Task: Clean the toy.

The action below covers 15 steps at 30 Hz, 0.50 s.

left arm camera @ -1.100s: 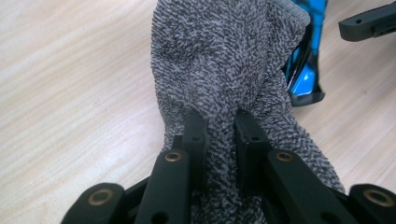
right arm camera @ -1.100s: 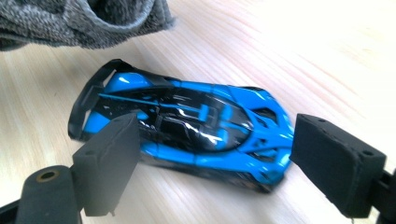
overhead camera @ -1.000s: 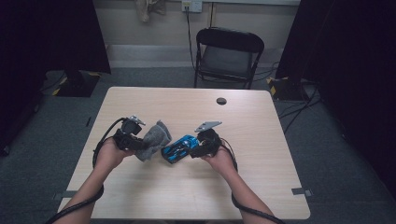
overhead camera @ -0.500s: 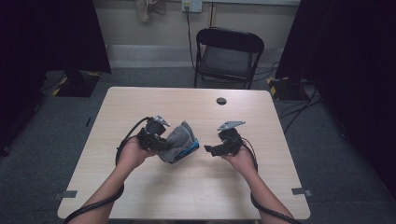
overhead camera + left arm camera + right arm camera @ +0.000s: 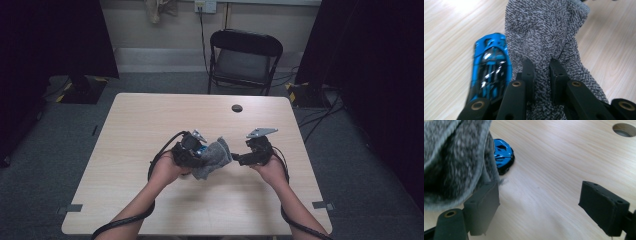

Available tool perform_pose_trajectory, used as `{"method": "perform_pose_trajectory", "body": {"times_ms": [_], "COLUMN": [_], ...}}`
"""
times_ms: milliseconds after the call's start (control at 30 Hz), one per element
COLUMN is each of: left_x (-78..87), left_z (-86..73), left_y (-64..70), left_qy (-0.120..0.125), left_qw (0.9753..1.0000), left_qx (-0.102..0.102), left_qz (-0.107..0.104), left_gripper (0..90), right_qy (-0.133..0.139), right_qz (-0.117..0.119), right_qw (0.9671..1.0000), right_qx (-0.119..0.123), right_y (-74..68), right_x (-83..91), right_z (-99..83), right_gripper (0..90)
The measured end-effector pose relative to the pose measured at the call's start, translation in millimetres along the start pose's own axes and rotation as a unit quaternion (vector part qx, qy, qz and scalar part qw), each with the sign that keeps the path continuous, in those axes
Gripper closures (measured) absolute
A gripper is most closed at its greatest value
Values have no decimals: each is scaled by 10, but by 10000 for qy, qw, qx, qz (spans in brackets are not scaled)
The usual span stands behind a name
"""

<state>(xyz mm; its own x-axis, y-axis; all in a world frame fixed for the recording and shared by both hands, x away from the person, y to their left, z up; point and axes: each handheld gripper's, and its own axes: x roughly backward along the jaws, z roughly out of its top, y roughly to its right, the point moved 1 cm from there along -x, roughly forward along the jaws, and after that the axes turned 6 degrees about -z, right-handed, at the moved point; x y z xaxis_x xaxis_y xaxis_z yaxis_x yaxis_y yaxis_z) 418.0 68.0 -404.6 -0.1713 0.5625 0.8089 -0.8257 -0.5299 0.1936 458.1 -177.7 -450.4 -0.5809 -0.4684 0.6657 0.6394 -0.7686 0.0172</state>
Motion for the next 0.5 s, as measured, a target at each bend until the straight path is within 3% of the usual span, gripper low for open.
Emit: {"method": "perform_pose_trajectory", "body": {"times_ms": [500], "left_x": [-517], "left_z": [218], "left_y": [169], "left_qy": [-267], "left_qw": [9990], "left_qx": [-221], "left_qz": [-284], "left_gripper": [770], "right_qy": [8], "right_qz": [-286], "right_qw": [9994], "right_qx": [-218], "right_y": [315], "right_x": [255], "right_z": [-187], "right_gripper": [161]}}
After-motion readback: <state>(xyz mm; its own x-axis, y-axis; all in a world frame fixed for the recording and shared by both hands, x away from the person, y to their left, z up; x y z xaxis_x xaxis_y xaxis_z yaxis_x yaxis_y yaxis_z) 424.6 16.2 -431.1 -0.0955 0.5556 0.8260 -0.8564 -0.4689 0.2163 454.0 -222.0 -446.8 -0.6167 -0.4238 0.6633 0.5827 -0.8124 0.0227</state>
